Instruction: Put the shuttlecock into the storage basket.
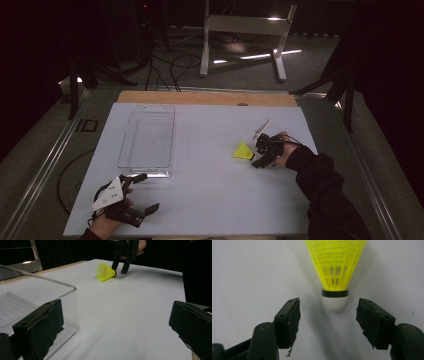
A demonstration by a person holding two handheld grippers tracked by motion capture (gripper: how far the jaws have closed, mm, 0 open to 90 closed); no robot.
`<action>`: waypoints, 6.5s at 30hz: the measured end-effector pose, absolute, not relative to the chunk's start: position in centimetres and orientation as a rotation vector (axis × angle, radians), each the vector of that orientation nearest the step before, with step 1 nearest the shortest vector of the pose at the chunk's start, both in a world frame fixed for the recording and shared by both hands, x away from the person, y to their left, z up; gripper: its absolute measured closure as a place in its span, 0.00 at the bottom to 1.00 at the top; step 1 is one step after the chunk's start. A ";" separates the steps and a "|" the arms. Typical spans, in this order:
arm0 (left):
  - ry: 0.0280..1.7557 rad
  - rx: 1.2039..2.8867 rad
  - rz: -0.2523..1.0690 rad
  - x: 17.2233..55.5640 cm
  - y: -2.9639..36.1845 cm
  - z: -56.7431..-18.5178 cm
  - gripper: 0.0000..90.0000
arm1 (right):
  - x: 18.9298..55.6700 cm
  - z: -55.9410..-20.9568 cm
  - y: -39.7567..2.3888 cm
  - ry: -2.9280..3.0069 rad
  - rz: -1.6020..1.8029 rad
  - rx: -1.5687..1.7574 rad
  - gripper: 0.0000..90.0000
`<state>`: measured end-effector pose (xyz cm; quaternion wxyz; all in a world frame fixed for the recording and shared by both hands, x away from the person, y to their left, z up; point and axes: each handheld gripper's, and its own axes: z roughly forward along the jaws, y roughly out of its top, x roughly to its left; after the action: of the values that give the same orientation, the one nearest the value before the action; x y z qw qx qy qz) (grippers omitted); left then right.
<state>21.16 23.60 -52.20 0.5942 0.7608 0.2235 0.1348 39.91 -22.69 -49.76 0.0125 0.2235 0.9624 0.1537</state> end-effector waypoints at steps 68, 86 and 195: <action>0.528 1.820 0.293 21.3 23.2 -52.2 0.00 | 36.7 -48.3 -19.7 3.131 0.417 0.284 0.73; 0.553 1.866 0.262 21.4 23.0 -51.9 0.00 | 34.2 -47.9 -18.8 3.116 0.508 0.047 0.73; 0.826 2.308 -0.248 32.5 7.5 -40.3 0.43 | 31.8 -43.1 -15.5 3.079 0.800 -0.115 0.73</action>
<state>32.47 7.54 -40.35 0.3327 0.8834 0.3160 -0.0951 31.78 -15.55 -43.08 -0.0208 -0.0362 0.9671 0.2511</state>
